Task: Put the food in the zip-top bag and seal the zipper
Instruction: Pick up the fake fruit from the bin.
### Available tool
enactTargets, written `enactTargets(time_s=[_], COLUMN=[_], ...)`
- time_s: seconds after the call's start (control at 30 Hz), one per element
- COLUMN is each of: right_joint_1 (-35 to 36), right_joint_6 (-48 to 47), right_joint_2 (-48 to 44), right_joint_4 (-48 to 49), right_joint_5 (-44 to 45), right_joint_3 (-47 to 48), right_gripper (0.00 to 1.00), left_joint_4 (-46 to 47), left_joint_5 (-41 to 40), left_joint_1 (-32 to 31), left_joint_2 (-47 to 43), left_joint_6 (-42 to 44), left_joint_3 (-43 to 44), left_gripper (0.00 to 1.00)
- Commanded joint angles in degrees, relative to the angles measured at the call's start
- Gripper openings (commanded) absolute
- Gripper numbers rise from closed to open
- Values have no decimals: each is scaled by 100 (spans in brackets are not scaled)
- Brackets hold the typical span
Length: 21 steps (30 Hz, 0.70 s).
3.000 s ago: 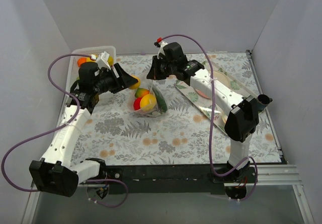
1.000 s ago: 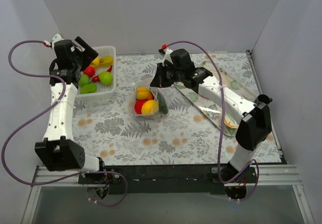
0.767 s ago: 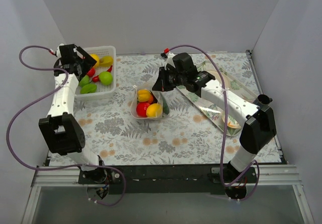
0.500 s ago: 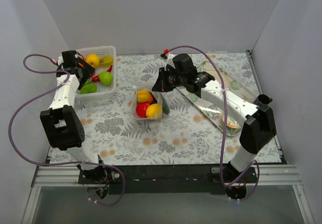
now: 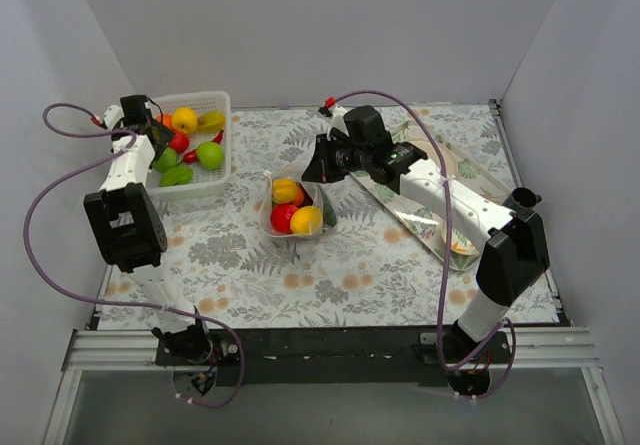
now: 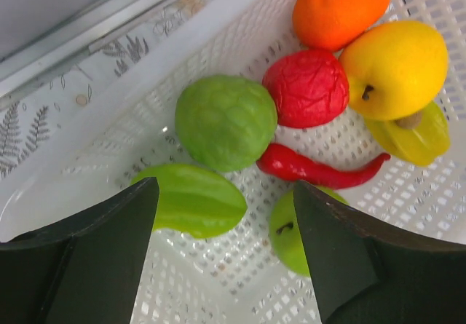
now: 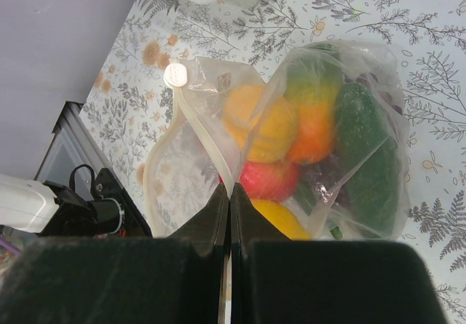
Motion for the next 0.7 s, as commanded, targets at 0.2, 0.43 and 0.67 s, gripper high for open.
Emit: enactTargets(time_s=[0.2, 0.43, 0.67], right_joint_1=[-100, -109, -101], right_joint_6=[-71, -89, -89], right_joint_2=[17, 34, 34], right_joint_4=[177, 168, 168], right_joint_5=[-172, -172, -163], right_joint_3=[132, 106, 79], right_gripper=[1, 1, 1], left_joint_4=[-7, 370, 881], left_joint_5=[-342, -236, -61], left_joint_1=[24, 24, 24], left_joint_2=[778, 1033, 1200], left_joint_6=[173, 146, 181], left_joint_3=[785, 627, 398], left_gripper=[76, 86, 80])
